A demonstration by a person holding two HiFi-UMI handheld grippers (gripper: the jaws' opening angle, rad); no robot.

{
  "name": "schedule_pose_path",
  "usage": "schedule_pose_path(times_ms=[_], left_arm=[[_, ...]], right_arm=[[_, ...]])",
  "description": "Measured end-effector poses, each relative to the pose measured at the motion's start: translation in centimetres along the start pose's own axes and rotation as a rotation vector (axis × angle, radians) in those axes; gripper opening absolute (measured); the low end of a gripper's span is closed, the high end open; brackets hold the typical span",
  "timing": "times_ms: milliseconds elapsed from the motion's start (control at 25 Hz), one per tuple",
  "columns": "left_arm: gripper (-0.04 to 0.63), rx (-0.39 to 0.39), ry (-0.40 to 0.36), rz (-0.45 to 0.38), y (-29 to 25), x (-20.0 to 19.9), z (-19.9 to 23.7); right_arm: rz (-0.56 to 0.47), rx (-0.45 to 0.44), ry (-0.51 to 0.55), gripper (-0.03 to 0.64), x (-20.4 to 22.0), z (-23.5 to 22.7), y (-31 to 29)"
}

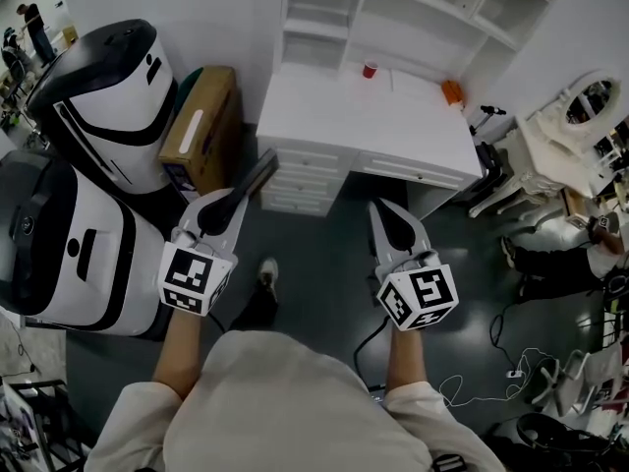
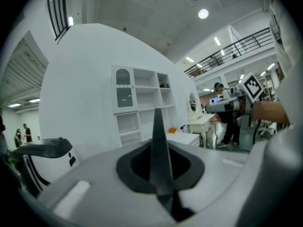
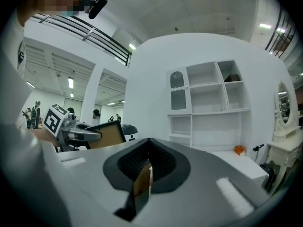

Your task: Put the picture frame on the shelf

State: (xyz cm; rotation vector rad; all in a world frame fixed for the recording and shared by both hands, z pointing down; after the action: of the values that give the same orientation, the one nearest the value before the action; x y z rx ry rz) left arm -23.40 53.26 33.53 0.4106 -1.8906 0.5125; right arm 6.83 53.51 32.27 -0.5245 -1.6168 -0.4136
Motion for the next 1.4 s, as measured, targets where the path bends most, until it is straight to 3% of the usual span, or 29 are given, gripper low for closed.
schedule_pose_path(times_ms=[680,1400], left_arm=[[0.015,0.028,-0.009,-0.019,-16.2,0.5,11.1],[0.015,0.070,0.012,-0.007,-26.7,1.5,18.5]], right_arm=[[-0.006,0.012,0.024,0.006,-2.5,-9.1,-15.8],[0.019,0.057,-0.034,0.006,-3.5,-15.2,-25.3]])
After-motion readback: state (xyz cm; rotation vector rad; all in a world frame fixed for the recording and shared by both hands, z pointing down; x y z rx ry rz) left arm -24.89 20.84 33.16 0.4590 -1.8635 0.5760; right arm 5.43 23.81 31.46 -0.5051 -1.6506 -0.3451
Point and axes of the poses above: the fingertips, and each gripper's own axes: y backward along the fingers, z to its left, x out of its underside, the point moved 10 cm from there along y, backward along the fingers, and after that the axes turned 7 degrees about -y, right-handed, at the moved point
